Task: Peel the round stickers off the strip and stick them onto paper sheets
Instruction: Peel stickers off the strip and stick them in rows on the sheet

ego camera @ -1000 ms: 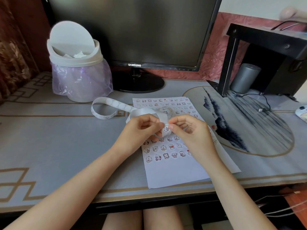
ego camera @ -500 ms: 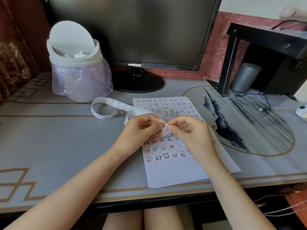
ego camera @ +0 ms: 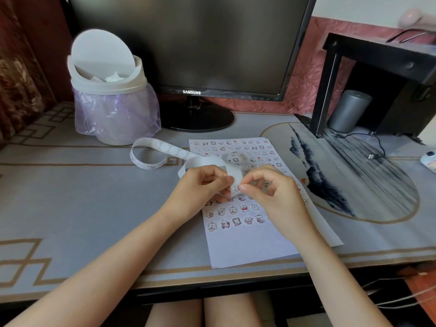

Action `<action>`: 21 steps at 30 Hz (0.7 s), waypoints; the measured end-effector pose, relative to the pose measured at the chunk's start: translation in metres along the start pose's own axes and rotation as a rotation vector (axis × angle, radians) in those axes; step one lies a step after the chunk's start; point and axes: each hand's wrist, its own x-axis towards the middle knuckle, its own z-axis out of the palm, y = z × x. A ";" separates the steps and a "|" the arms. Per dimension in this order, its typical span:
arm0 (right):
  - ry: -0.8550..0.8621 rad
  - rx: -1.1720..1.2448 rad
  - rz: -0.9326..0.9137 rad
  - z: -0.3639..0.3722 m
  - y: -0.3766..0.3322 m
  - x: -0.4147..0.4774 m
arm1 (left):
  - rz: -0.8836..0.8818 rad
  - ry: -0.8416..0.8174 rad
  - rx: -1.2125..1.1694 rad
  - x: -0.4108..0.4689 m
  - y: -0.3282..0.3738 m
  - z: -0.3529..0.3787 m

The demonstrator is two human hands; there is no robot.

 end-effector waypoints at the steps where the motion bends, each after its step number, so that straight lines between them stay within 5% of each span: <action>1: 0.000 0.026 0.004 -0.002 -0.001 -0.001 | -0.005 0.003 -0.006 0.000 0.000 0.000; 14: -0.057 0.026 0.440 -0.058 0.011 -0.017 | -0.051 -0.011 0.049 0.000 0.000 0.000; 21: -0.028 -0.006 0.464 -0.060 0.016 -0.020 | -0.053 -0.010 0.057 -0.001 0.002 0.000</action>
